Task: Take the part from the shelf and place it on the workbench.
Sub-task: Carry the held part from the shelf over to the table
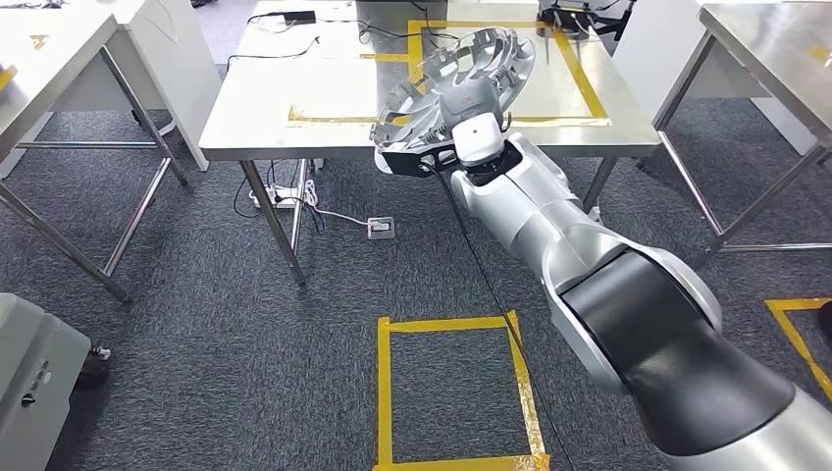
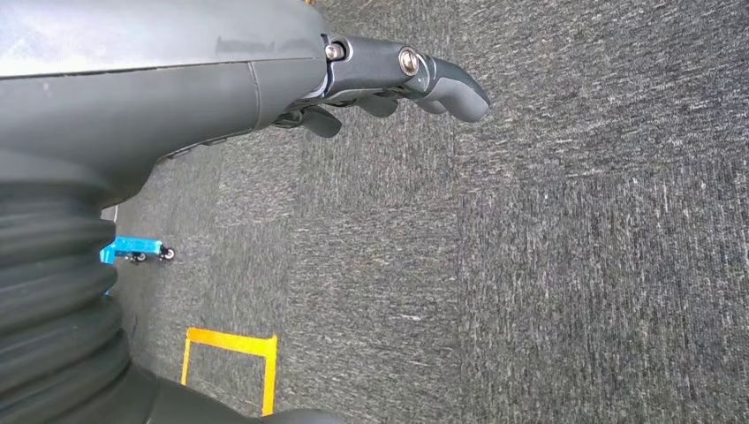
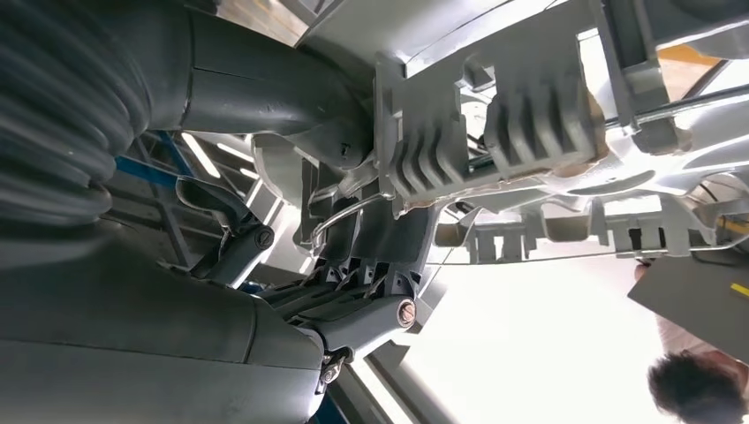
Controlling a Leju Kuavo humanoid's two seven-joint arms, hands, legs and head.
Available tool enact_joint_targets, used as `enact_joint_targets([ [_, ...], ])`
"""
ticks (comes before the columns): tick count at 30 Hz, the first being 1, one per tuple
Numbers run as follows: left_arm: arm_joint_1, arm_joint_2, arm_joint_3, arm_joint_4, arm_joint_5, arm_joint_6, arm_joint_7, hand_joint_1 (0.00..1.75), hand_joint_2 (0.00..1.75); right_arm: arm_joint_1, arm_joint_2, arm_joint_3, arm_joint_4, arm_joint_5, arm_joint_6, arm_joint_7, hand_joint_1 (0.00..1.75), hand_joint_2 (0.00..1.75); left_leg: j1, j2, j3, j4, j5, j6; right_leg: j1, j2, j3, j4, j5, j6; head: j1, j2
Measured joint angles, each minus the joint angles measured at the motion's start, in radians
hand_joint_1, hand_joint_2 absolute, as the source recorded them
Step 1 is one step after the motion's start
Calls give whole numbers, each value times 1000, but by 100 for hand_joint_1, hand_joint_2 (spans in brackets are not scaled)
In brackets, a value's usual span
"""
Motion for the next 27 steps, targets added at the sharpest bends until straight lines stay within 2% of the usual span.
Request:
enact_joint_targets([
  [7, 1, 0, 1, 0, 1, 0, 0, 0, 175, 0, -2, 0, 0, 1, 0, 0, 175, 175, 0, 0, -1, -1, 1, -2, 0, 1, -2, 4, 0, -1, 0, 0],
  [10, 1, 2, 2, 0, 2, 1, 0, 0, 175, -1, -2, 0, -1, 2, 0, 0, 175, 175, 0, -3, 6, -14, 3, 9, -4, -1, 4, -6, 2, 8, 0, 0],
  [11, 2, 2, 2, 0, 2, 1, 0, 0, 175, -1, -2, 0, -1, 2, 0, 0, 175, 175, 2, -5, 13, -26, 6, 15, -6, 11, 3, -2, -3, 12, 0, 0],
  [12, 1, 2, 2, 0, 2, 2, 0, 0, 175, -2, -3, 0, -2, 3, 0, 0, 175, 175, 6, -5, 20, -37, 11, 18, -7, 30, -7, 19, -18, 14, 1, 0],
  [14, -2, 1, 2, -1, 2, 2, 0, 0, 175, -2, -7, 0, -2, 3, 0, 0, 175, 175, 9, -9, 25, -46, 15, 22, -11, 70, -56, 121, -71, 17, 2, 0],
  [15, -4, 1, 2, -1, 2, 2, 0, 0, 175, 0, -10, 0, -2, 3, -1, 0, 175, 175, 10, -13, 25, -46, 15, 23, -14, 79, -90, 188, -98, 19, 2, 0],
  [16, -4, 1, 2, -1, 2, 2, -1, 0, 175, 2, -12, 0, -1, 3, -1, 0, 175, 175, 12, -18, 25, -45, 14, 21, -17, 82, -117, 240, -113, 22, 2, 0],
  [17, -4, 1, 2, -1, 2, 2, -1, 0, 175, 5, -14, 0, -1, 3, -1, 0, 175, 175, 14, -23, 25, -43, 12, 17, -21, 83, -130, 261, -110, 25, 2, 0],
  [18, -3, 1, 2, 0, 2, 2, -1, 0, 175, 7, -15, 0, -1, 3, 0, 0, 175, 175, 18, -28, 25, -39, 9, 12, -26, 83, -124, 243, -89, 28, 2, 0],
  [20, -2, 1, 2, -1, 2, 2, -1, 0, 175, 8, -16, 0, -1, 3, 0, 0, 175, 175, 28, -37, 24, -24, -1, -6, -36, 84, -65, 121, -28, 39, 2, 0],
  [21, -3, 3, 2, -1, 2, 2, -1, 0, 175, 8, -15, 0, -1, 3, 0, 0, 175, 175, 30, -40, 20, -13, -7, -17, -39, 88, -38, 66, -11, 41, 3, 0],
  [22, -3, 4, 2, -2, 2, 2, -1, 0, 175, 9, -15, 0, 0, 3, -1, 0, 175, 175, 30, -44, 17, -6, -12, -28, -40, 90, -21, 35, -7, 38, 2, 0],
  [24, -3, 4, 2, -2, 2, 2, -1, 0, 175, 10, -15, 0, 0, 3, -1, 0, 175, 175, 29, -50, 15, -3, -15, -44, -35, 93, -19, 31, -17, 21, 2, 0],
  [26, 0, 3, 2, -2, 1, 2, -1, 0, 175, 9, -15, 0, -1, 3, -1, 0, 175, 175, 32, -50, 15, -4, -18, -54, -34, 92, -16, 34, -19, 3, 0, 0],
  [27, 0, 3, 2, -2, 1, 2, -1, 0, 175, 9, -14, 0, -1, 3, -1, 0, 175, 175, 32, -46, 6, 16, -28, -56, -35, 92, -12, 33, -21, -5, 0, 0],
])
